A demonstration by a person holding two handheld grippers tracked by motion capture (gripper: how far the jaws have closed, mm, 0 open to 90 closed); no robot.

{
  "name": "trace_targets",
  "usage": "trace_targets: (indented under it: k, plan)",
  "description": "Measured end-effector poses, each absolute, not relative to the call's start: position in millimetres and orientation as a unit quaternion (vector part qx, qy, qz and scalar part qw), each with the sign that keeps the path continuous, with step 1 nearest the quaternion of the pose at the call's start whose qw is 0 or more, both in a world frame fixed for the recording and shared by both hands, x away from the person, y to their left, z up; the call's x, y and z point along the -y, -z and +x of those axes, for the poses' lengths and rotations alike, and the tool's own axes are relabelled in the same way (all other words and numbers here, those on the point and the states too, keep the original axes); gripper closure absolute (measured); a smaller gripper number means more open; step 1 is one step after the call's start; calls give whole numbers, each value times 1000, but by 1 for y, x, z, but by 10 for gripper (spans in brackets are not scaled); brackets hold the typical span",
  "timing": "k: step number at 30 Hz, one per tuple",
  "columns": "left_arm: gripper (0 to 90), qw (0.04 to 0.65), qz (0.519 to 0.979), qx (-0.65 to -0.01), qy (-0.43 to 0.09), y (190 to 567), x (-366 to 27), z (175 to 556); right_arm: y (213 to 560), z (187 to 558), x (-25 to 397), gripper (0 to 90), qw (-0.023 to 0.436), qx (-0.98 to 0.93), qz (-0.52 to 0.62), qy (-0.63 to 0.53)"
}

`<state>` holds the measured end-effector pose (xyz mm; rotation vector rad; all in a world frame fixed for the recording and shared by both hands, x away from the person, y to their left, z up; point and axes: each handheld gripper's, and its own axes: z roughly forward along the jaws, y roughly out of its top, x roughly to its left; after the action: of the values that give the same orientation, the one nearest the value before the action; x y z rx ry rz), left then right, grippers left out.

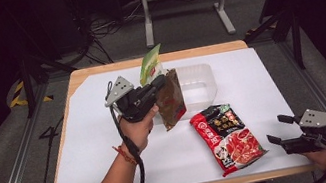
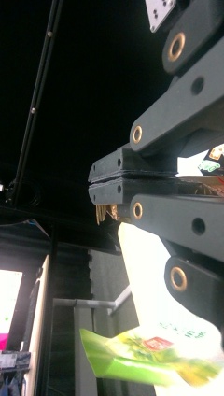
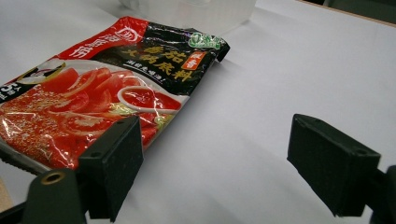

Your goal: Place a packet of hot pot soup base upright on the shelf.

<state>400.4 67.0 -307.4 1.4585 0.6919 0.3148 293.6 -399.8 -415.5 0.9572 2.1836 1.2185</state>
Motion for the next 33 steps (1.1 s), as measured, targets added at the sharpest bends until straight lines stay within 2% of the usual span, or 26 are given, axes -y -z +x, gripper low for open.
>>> trace_targets:
  k: [12,21,27,33]
  plan:
    - [884,672,642,-332,-165,303,-59,420,416,293,400,187,229,-794,347,-443]
    - [883,637,652,-356,-207,299,-42,441,416,293,401,190,227,-794,346,-445]
    - [883,635,645,-374,-204,303,-33,455,415,292,402,190,228,-793,345,-447]
    - [882,619,645,-385,-227,305,-20,472,414,292,401,190,230,-793,343,-447]
